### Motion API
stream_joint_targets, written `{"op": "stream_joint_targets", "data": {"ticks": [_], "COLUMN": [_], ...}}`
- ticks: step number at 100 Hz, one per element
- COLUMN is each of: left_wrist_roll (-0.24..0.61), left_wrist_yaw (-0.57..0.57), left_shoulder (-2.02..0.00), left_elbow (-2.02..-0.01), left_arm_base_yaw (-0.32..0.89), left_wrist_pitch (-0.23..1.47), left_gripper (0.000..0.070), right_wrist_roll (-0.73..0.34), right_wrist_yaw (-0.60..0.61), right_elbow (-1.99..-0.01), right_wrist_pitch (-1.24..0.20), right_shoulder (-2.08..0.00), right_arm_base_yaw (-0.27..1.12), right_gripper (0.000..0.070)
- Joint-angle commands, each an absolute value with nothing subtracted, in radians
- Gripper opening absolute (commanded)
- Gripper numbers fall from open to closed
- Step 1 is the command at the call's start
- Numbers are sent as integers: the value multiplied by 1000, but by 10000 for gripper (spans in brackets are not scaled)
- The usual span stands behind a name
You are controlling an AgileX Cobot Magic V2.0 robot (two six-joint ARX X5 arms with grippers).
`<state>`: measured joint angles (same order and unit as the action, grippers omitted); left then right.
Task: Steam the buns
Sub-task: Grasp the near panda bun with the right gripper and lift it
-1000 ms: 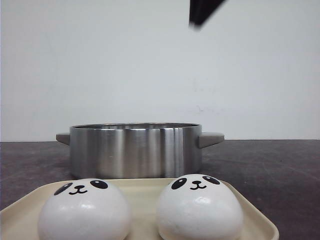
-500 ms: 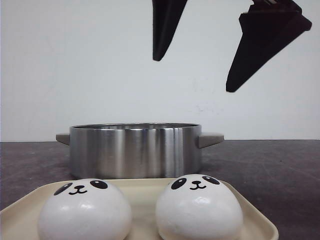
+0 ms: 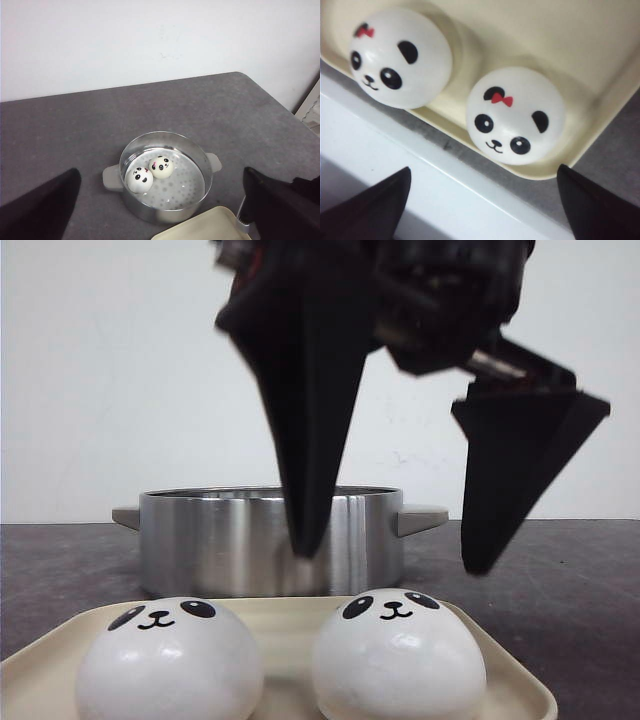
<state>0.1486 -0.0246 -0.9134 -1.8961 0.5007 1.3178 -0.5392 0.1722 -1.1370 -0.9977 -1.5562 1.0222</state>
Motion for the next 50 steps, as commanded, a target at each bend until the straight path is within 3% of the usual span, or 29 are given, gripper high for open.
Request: {"op": "stream_joint_targets", "data": {"ticks": [1, 16, 40, 50], "left_wrist_roll": [147, 146, 143, 141], "left_wrist_yaw": [-27, -27, -27, -27], "left_shoulder": [-916, -911, -910, -910], "left_elbow": [-1915, -1915, -1915, -1915], "left_arm_base_yaw": [506, 506, 506, 506], "left_wrist_pitch": [1321, 1332, 1331, 1332], "left_gripper": [635, 635, 635, 635], "right_wrist_roll": [-535, -532, -540, -540], "right_wrist_yaw": [189, 197, 154, 129], "right_elbow": [-1144, -1144, -1144, -1144], "right_wrist_pitch": [-996, -992, -928, -915], "right_shoulder": [-1591, -1636, -1674, -1674], "right_arm_base_yaw": [1040, 1053, 1056, 1055], "right_gripper": [533, 527, 371, 367]}}
